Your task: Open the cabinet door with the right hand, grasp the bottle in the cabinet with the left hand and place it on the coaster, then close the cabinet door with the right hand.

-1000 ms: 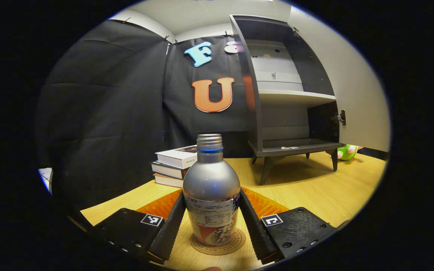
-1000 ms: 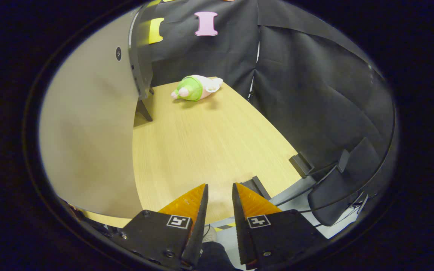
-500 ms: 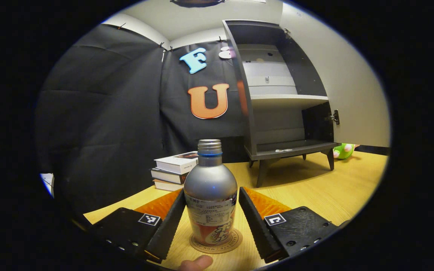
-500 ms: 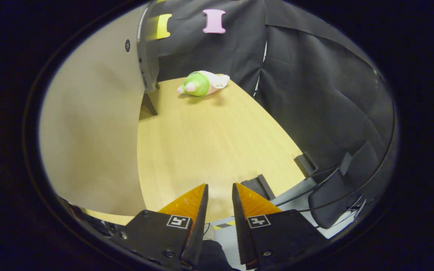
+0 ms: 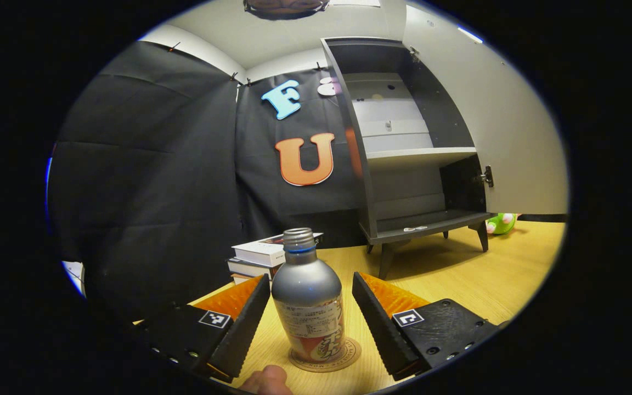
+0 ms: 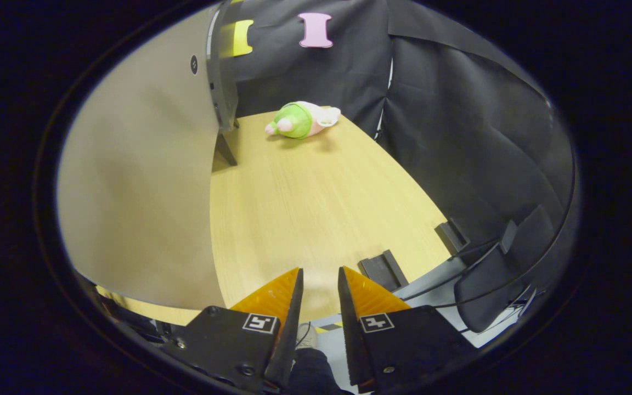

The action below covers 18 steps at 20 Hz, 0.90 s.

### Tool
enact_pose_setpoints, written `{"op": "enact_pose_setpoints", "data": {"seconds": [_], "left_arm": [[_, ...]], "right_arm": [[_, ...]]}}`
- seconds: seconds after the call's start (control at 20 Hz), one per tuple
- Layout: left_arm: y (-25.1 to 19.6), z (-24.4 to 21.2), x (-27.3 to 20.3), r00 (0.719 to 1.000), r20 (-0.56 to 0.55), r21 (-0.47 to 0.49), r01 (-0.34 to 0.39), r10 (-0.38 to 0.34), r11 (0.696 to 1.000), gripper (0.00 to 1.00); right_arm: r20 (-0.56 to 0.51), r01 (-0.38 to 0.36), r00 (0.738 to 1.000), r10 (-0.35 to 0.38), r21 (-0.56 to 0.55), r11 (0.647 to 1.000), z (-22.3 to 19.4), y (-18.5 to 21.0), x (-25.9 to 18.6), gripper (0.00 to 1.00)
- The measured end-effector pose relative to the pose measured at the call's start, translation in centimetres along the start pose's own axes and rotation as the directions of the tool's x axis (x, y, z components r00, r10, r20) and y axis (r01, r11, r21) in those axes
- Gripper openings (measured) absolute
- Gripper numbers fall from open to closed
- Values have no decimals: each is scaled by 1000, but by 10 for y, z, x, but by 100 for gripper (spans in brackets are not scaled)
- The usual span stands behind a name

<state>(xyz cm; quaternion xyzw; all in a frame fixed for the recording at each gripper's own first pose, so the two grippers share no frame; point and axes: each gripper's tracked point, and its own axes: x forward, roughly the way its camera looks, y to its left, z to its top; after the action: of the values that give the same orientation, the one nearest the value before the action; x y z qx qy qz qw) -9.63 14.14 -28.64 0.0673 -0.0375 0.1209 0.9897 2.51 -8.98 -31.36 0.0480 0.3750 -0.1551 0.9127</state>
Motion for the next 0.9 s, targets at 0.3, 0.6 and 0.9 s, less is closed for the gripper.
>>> {"op": "enact_pose_setpoints", "data": {"seconds": [0.3, 0.6, 0.9], "left_arm": [[7, 44, -19, 998, 59, 23, 3, -4, 1000, 95], [1, 158, -29, 998, 43, -88, 48, -45, 995, 95], [-52, 239, -6, 991, 1, -79, 134, -135, 988, 100]], "right_arm": [[30, -10, 1000, 10, -8, 1000, 7, 4, -7, 39], [115, -49, 993, 33, 144, 988, 35, -8, -24, 42], [328, -91, 943, 61, 77, 993, 90, -24, -69, 43]]}}
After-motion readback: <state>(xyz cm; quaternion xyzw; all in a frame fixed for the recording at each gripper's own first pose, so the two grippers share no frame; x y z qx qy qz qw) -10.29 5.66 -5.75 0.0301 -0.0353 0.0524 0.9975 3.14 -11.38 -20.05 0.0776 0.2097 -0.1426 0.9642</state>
